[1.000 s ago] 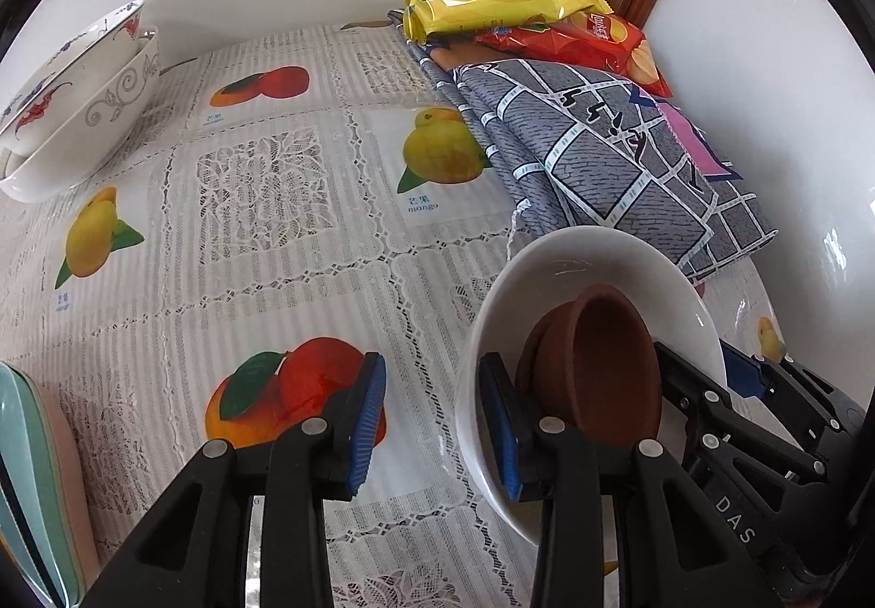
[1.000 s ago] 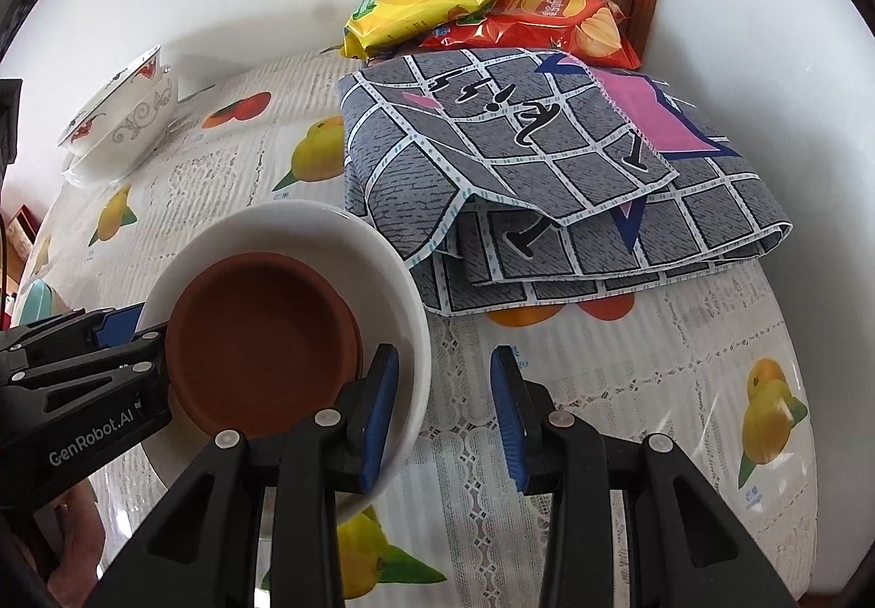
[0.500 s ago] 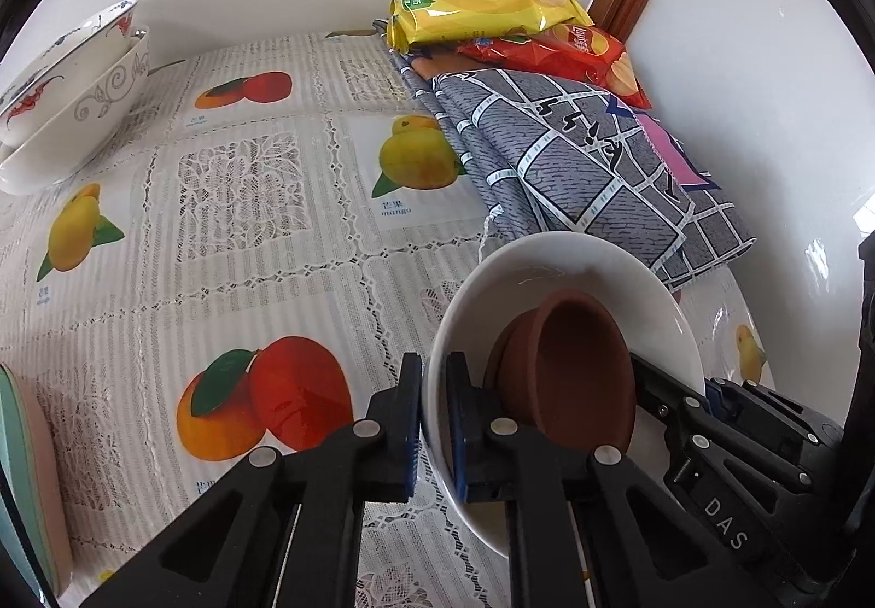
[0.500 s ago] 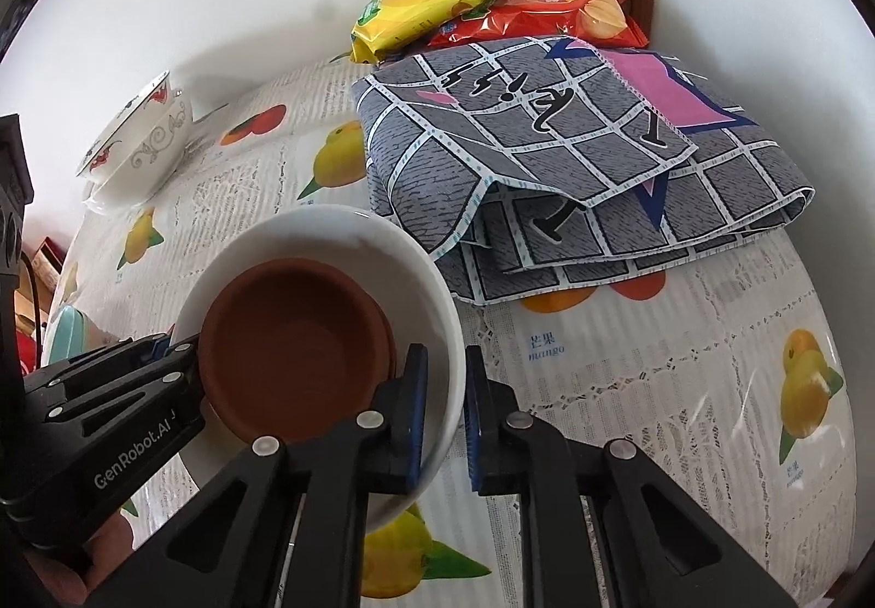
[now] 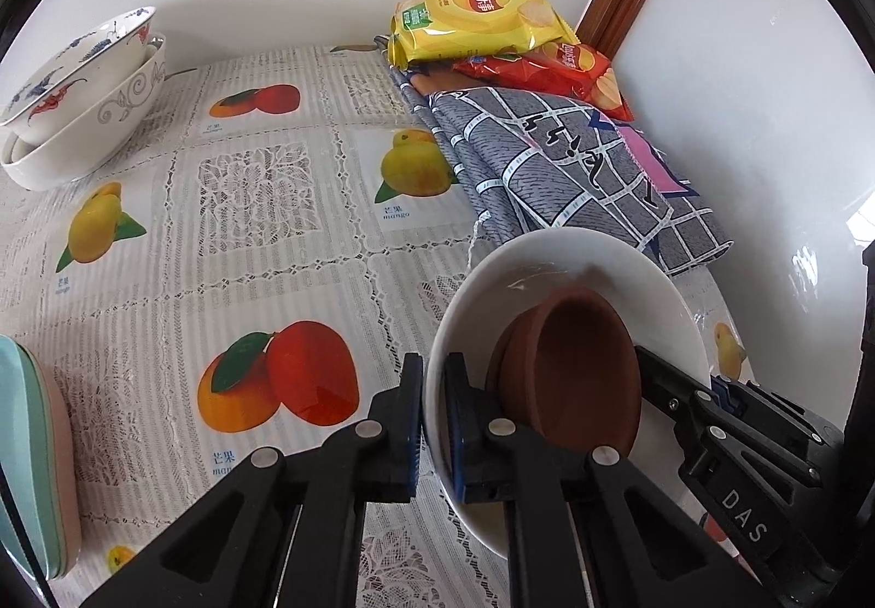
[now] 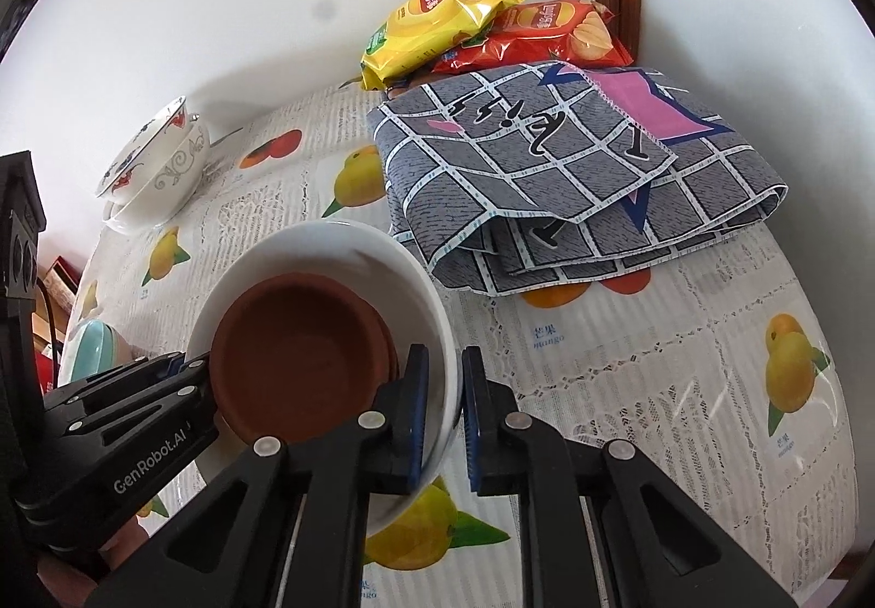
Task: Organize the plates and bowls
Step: 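Lift the white bowl with the left gripper and carry it over the blue plate stack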
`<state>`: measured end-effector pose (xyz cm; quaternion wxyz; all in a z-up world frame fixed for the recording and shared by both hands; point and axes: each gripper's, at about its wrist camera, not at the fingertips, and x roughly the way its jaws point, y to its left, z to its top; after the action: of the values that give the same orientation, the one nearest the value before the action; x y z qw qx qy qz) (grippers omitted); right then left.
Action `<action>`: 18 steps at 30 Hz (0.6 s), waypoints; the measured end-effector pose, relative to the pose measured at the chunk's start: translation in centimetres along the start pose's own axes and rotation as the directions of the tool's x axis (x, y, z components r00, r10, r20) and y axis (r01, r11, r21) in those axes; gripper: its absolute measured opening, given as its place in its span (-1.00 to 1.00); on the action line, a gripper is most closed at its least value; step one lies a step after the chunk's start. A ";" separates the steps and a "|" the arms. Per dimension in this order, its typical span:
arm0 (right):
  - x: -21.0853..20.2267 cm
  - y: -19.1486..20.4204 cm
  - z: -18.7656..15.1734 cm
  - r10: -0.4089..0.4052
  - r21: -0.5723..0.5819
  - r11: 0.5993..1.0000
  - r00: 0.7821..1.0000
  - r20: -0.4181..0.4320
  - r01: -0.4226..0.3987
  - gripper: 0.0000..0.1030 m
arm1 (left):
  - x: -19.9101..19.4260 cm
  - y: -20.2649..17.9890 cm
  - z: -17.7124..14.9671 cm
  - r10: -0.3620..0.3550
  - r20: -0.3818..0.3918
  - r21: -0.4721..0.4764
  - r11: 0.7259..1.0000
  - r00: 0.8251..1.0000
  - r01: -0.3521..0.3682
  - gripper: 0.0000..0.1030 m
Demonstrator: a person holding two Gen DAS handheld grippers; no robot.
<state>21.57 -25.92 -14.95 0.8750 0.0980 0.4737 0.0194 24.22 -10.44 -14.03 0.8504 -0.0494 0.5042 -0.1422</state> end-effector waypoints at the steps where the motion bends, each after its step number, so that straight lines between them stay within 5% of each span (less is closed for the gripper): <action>1: -0.4 0.1 0.0 0.001 -0.001 1.000 1.000 0.006 -0.001 -0.77 | -0.4 0.0 0.0 -0.002 0.007 -0.004 1.000 1.000 0.002 -0.84; 18: -4.8 2.7 0.4 0.044 -0.010 0.999 0.997 0.056 -0.044 -0.77 | -5.6 0.8 -0.4 0.021 0.079 -0.005 1.000 0.997 -0.021 -0.84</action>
<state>19.38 -23.96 -10.28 0.8878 0.1048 0.4466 0.0380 21.52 -7.99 -9.74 0.8711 -0.0516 0.4708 -0.1301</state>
